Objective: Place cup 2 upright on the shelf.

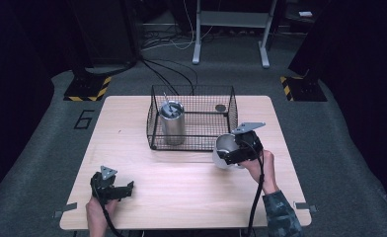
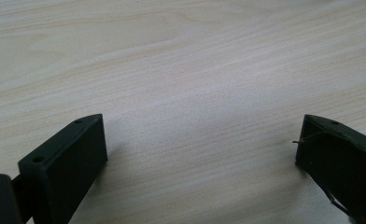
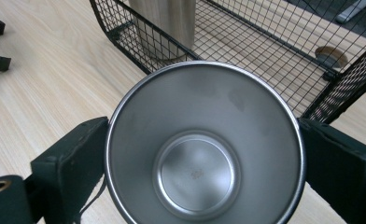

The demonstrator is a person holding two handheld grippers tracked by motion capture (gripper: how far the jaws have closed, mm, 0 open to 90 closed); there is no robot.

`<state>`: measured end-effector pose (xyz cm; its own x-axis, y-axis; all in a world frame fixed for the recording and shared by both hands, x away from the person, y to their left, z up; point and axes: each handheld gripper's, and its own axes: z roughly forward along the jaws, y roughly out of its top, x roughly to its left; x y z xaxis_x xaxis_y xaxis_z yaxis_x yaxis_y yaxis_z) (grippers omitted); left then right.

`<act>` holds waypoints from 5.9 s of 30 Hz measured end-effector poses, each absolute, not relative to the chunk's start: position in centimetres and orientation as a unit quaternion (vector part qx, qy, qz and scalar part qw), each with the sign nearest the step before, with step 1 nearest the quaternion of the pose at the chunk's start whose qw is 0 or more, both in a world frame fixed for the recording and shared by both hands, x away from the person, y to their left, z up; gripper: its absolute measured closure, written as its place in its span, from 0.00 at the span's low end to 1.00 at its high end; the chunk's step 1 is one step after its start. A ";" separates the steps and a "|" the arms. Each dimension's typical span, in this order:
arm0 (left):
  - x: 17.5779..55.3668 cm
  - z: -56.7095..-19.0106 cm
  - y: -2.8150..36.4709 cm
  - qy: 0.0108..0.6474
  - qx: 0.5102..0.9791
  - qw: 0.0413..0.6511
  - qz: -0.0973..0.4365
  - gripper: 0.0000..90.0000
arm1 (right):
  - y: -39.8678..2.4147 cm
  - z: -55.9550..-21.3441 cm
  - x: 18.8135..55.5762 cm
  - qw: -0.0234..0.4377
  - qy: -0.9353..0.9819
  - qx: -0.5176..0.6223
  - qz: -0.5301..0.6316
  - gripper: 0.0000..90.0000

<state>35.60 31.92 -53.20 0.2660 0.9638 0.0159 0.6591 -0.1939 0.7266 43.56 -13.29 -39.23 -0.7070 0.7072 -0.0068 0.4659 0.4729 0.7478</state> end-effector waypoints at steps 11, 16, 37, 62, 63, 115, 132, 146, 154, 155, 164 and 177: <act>35.6 -53.2 31.9 0.554 0.732 0.311 0.245 0.02 | -12.8 -37.7 43.6 0.166 0.844 0.339 0.380 0.06; 35.6 -53.2 31.9 0.554 0.733 0.310 0.246 0.02 | -12.5 -37.0 43.7 0.170 0.844 0.333 0.385 0.06; 35.6 -53.2 31.9 0.554 0.732 0.310 0.246 0.02 | -11.7 -34.9 44.7 0.173 0.850 0.319 0.381 0.06; 35.6 -53.2 31.9 0.554 0.732 0.312 0.244 0.02 | -9.6 -33.0 47.3 0.179 0.856 0.300 0.381 0.06; 35.6 -53.2 31.9 0.554 0.732 0.312 0.244 0.02 | -9.6 -32.9 47.3 0.175 0.856 0.307 0.377 0.06; 35.6 -53.2 31.9 0.554 0.733 0.312 0.243 0.02 | -7.1 -32.2 53.4 0.179 0.856 0.319 0.364 0.06; 35.6 -53.2 32.0 0.554 0.733 0.312 0.243 0.02 | -6.4 -33.4 56.1 0.169 0.858 0.343 0.344 0.06; 35.6 -53.2 32.0 0.554 0.733 0.312 0.243 0.02 | -5.9 -35.6 58.2 0.150 0.858 0.361 0.333 0.06; 35.6 -53.2 32.0 0.553 0.733 0.312 0.243 0.02 | -5.5 -36.4 58.9 0.143 0.857 0.371 0.328 0.06; 35.6 -53.2 32.0 0.553 0.733 0.312 0.243 0.02 | -5.5 -36.4 59.0 0.141 0.857 0.373 0.327 0.06; 35.6 -53.2 32.0 0.553 0.733 0.312 0.242 0.02 | -4.7 -37.3 59.6 0.145 0.861 0.375 0.312 0.06; 35.6 -53.2 32.0 0.553 0.734 0.312 0.243 0.03 | -4.4 -38.7 60.4 0.132 0.859 0.388 0.306 0.06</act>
